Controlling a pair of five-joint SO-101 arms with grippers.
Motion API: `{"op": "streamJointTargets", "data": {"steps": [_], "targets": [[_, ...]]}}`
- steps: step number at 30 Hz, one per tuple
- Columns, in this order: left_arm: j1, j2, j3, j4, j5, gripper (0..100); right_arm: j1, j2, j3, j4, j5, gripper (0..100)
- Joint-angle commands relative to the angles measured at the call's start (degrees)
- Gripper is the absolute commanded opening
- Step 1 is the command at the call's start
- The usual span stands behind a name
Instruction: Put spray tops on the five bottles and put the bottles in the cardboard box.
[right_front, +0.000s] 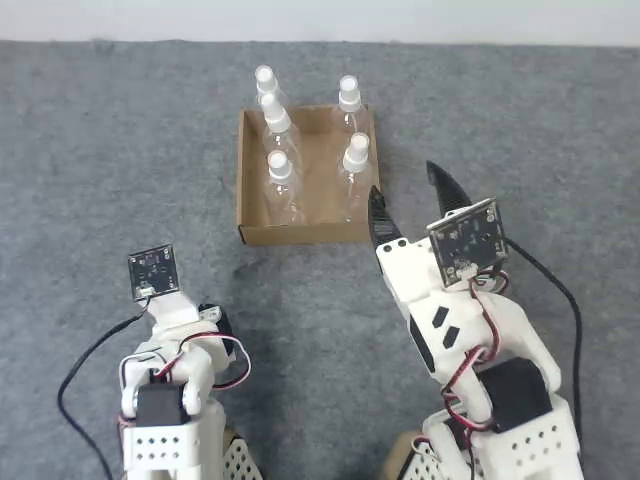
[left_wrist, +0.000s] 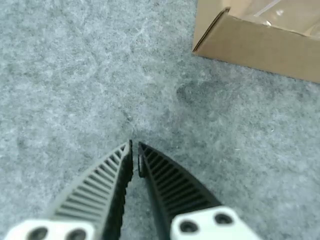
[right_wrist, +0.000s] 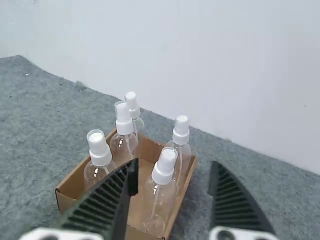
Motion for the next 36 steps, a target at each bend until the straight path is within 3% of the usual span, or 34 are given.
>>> {"op": "streamJointTargets", "data": {"steps": [1, 14, 20, 36], "targets": [[-0.09, -0.97, -0.75, 0.26, -0.35, 1, 0.22, -2.07, -0.18, -0.48, 0.7, 8.7], [-0.09, -0.97, -0.75, 0.26, -0.35, 1, 0.13, -11.12, 0.97, -0.4, 0.79, 7.6], [-0.09, -0.97, -0.75, 0.26, -0.35, 1, 0.13, -15.87, 1.05, -0.04, 6.42, 7.5], [-0.09, -0.97, -0.75, 0.26, -0.35, 1, 0.13, -24.04, 3.78, 0.04, 6.33, 7.5]]}}
